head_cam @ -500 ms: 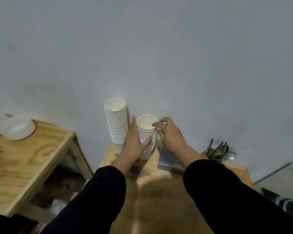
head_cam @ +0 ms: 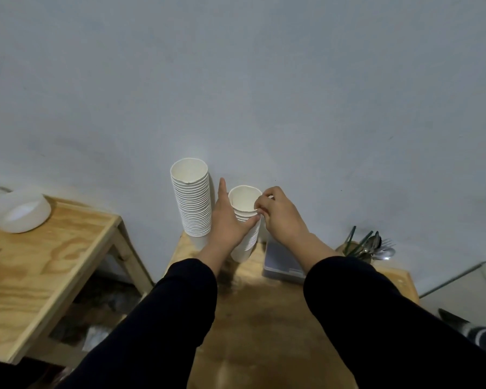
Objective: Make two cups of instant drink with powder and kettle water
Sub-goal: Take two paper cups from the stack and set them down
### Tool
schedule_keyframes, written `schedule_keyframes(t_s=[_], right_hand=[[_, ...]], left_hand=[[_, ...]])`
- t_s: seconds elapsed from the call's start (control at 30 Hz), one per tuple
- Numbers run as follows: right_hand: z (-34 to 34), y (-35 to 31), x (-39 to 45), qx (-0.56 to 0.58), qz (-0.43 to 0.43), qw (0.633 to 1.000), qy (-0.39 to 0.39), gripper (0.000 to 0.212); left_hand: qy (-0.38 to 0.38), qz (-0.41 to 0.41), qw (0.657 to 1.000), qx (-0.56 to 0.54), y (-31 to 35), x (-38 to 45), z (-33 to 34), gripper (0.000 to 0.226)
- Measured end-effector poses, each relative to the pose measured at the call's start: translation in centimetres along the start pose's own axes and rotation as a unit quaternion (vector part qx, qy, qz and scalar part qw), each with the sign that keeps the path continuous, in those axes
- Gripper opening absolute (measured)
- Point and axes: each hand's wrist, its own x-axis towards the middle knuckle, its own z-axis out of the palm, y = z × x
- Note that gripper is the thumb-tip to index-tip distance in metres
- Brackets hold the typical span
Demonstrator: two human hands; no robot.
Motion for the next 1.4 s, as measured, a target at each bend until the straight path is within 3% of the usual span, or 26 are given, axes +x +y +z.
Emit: schedule_keyframes(t_s=[0.4, 0.87, 1.13, 1.4], right_hand=[[-4.3, -1.1, 0.1, -0.002, -0.119, 0.985, 0.126, 0.017], [-13.6, -0.1, -2.3, -0.087, -0.118, 0.956, 0.253, 0.020], [-14.0, 3.5, -6.3, -0.159, -0.035, 0.956, 0.242, 0.027], [-10.4, 7.0, -10.1, -0.164, 0.021, 0.965, 0.206, 0.031]], left_hand=[[0.033, 0.008, 0.999, -0.027, 1.6, 0.6, -0.3, 0.111], [0.072, 0.047, 0.995, -0.058, 7.3, 1.5, -1.1, 0.103], [0.066, 0.071, 0.991, -0.090, 9.8, -0.9, 1.2, 0.097], [0.043, 0.076, 0.992, -0.088, 7.6, -4.5, 5.1, 0.094]])
